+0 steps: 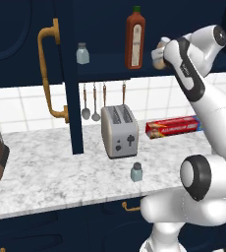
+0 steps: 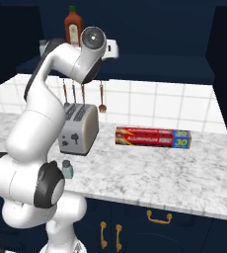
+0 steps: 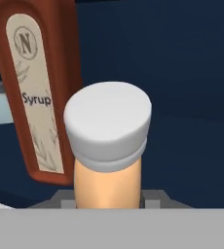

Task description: Put the shaker and condiment bottle from the counter next to their counterparts in the cabinet.

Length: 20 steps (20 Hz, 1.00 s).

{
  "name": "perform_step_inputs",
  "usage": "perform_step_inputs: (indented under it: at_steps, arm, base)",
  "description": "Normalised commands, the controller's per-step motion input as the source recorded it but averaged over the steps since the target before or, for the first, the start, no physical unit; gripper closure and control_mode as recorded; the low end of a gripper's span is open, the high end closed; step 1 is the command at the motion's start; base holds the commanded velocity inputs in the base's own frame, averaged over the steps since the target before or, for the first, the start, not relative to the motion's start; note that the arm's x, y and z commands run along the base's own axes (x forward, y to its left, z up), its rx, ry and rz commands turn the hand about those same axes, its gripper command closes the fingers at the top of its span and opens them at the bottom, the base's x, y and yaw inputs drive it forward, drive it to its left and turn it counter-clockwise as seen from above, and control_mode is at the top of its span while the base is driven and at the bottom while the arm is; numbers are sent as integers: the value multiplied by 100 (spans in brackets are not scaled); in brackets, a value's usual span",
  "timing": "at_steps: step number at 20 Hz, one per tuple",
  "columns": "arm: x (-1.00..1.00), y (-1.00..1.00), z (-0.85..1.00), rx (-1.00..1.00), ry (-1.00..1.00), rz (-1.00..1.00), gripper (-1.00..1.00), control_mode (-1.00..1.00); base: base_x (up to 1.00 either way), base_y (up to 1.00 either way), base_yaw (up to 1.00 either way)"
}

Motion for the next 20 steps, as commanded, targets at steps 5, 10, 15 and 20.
perform_step_inputs:
  at_steps: [5, 10, 15, 20]
  arm:
    - [21, 15, -2, -2, -7, 4, 100, -100]
    - [35, 2, -8, -2, -4, 0, 100, -100]
    - [37, 3, -3, -1, 1, 0, 100, -100]
    - [37, 6, 0, 0, 1, 0, 100, -100]
  base:
    - [0, 0, 0]
    - [0, 0, 0]
    - [0, 0, 0]
    - [0, 0, 0]
